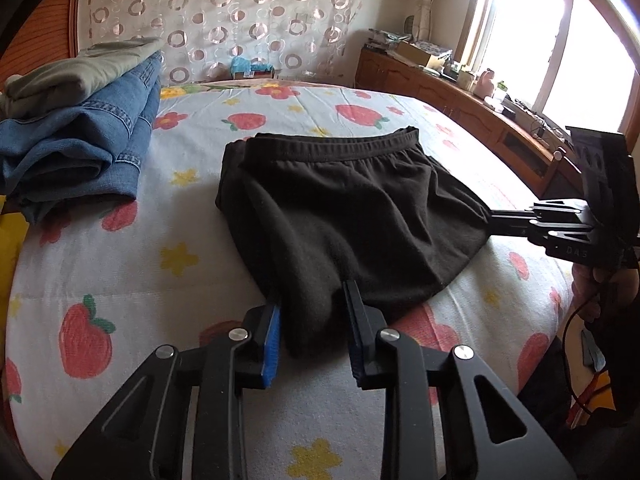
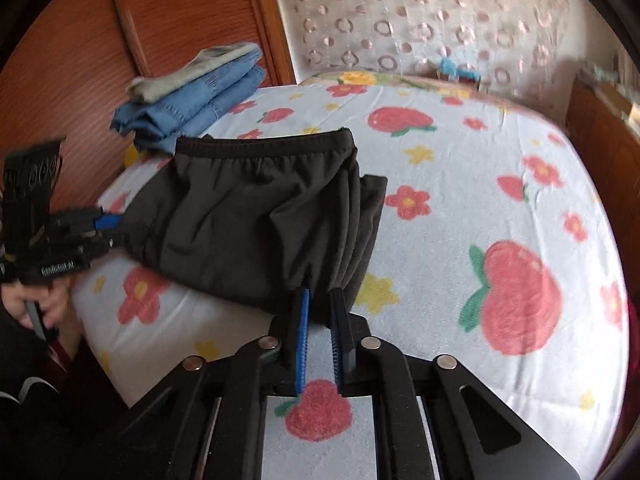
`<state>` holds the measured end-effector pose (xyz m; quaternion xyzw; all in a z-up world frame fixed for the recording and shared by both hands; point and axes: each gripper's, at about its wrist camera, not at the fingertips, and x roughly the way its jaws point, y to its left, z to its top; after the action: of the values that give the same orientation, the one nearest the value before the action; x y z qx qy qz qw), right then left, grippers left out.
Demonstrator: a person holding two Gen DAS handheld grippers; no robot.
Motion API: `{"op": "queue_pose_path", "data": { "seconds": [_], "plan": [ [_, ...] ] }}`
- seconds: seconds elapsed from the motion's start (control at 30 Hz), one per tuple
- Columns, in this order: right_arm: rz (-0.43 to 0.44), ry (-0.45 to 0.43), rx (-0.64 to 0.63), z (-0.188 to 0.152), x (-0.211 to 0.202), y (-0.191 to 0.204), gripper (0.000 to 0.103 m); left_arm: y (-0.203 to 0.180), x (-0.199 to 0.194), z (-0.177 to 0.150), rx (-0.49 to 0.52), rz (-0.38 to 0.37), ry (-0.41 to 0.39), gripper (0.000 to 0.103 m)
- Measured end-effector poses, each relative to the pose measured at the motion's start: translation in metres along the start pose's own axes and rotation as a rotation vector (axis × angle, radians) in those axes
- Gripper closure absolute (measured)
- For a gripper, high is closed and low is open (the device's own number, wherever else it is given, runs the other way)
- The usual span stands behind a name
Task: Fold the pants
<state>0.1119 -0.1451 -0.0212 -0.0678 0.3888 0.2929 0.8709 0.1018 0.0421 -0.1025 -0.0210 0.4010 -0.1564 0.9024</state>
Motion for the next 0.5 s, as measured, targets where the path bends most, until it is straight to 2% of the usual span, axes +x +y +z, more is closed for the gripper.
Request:
{"op": "queue_pose_path", "data": {
  "seconds": [0.1, 0.27, 0.3, 0.33, 0.37, 0.5],
  "plan": [
    [-0.04, -0.026, -0.004, 0.0, -0.009, -0.004, 0.098, 0.0, -0.001, 0.0, 0.001, 0.003, 0.0, 0.074],
    [-0.026, -0.016, -0.003, -0.003, -0.009, -0.001, 0.099, 0.0, -0.002, -0.001, -0.011, -0.002, -0.005, 0.074],
    [-0.025, -0.016, -0.004, -0.003, -0.008, 0.0, 0.099, -0.001, -0.002, -0.001, -0.012, -0.003, -0.007, 0.076],
    [-0.018, -0.016, -0.002, -0.004, -0.008, 0.001, 0.099, -0.002, -0.003, -0.001, -0.007, -0.004, -0.013, 0.085],
    [-0.015, -0.02, 0.001, -0.004, -0.008, 0.001, 0.099, -0.003, -0.004, -0.001, -0.002, 0.002, -0.019, 0.088],
    [0.003, -0.036, 0.016, -0.006, -0.017, -0.001, 0.099, -0.008, -0.012, 0.001, 0.01, 0.018, -0.048, 0.093]
  ]
}}
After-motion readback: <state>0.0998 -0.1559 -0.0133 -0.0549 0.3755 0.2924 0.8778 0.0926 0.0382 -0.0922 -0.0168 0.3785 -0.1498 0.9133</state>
